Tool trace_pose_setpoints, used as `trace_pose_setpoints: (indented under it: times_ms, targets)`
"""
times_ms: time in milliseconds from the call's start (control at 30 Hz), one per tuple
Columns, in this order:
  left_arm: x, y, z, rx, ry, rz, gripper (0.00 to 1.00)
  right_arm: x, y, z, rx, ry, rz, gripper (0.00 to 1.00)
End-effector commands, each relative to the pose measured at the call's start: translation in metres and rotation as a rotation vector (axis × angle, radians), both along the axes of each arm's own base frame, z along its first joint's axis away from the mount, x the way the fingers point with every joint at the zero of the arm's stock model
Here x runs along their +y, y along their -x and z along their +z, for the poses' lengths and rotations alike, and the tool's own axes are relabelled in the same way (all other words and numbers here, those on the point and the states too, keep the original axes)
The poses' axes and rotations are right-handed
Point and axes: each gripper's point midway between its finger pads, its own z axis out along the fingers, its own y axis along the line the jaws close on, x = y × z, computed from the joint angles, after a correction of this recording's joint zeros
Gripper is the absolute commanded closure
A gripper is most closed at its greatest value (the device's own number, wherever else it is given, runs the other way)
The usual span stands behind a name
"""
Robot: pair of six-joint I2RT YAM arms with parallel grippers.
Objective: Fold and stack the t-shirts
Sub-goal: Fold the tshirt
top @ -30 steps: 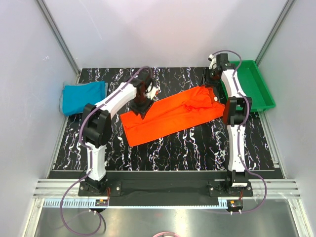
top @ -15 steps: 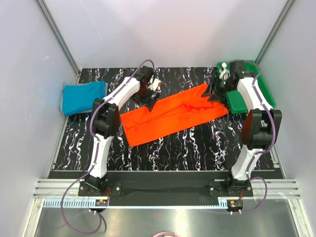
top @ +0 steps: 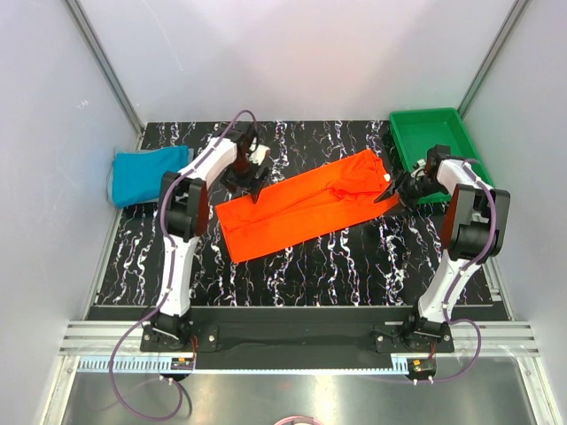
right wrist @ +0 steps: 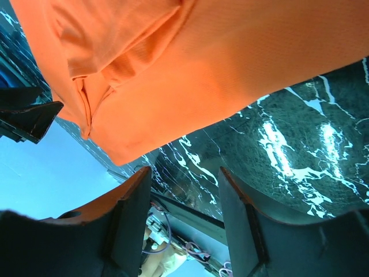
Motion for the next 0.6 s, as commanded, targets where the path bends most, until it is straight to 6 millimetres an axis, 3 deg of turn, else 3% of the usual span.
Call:
trace_pose_setpoints:
  times_ms: [0,267,467,567]
  targets:
    - [0.021,-0.004,0.017,-0.033,-0.012,0.025,0.13,-0.003,-0.001,0.006,-0.008,-0.016,-0.028,0.42]
    - [0.057,-0.005,-0.002,0.017,-0.041,0.087,0.14,-0.027,-0.001,-0.021,0.043,0.106,-0.034,0.41]
    - [0.065,0.002,-0.009,0.061,-0.017,0.107,0.2,-0.069,-0.026,-0.036,0.024,0.337,-0.008,0.41]
    - [0.061,0.007,-0.012,0.086,0.009,0.109,0.29,-0.082,-0.042,-0.038,-0.015,0.4,0.02,0.44]
